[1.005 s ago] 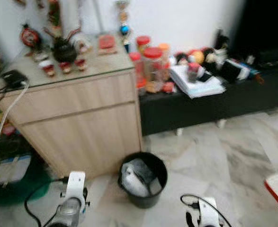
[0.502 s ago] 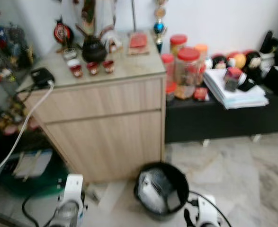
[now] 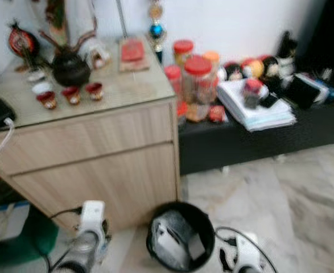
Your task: Picking trash to rubbish bin
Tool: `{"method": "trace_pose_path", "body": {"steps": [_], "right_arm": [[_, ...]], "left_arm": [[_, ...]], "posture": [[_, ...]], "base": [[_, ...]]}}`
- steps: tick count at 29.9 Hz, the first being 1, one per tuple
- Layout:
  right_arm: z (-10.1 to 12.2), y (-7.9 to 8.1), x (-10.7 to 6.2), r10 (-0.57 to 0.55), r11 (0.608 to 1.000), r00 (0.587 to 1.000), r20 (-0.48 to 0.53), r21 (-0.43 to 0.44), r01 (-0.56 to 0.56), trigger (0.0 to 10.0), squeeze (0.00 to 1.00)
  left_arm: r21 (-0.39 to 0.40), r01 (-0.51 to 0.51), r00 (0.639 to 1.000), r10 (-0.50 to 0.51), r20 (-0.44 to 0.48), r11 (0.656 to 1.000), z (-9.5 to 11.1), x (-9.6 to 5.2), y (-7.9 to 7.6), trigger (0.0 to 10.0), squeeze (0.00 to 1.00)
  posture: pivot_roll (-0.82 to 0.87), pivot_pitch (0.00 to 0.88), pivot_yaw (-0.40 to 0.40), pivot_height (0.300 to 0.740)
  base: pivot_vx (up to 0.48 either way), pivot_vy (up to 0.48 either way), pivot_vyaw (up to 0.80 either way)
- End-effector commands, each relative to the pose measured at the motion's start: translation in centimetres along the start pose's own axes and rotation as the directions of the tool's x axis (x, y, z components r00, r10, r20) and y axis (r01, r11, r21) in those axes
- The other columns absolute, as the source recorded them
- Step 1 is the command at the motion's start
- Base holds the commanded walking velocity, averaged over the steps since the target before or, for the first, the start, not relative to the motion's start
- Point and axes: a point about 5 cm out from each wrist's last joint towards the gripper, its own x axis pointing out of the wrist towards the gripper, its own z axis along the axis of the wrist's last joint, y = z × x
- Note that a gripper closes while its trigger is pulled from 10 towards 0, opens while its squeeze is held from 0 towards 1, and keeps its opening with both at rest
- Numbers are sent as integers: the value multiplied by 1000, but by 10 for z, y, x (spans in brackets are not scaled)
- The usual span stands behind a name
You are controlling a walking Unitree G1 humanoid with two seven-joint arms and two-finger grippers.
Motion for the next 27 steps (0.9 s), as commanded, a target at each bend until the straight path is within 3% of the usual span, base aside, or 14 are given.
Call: {"method": "trace_pose_path", "body": {"steps": [1, 11, 27], "right_arm": [[-4, 11, -1, 32, 999, 999, -11, 10, -31, 10000, 0], [-2, 12, -1, 35, 999, 999, -4, 14, -35, 10000, 0], [-6, 14, -2, 39, 999, 999, -6, 12, -39, 10000, 0]], "left_arm": [[-4, 5, 1000, -5, -23, 1000, -5, -1, 6, 10000, 0], [19, -5, 1000, 5, 5, 1000, 2, 0, 6, 10000, 0], [40, -9, 1000, 9, -1, 999, 0, -1, 11, 10000, 0]], "posture": [[-53, 0, 55, 740], [-56, 0, 60, 740], [-59, 0, 75, 740]], "base": [[0, 0, 0], [106, 0, -657], [294, 0, 0]]}}
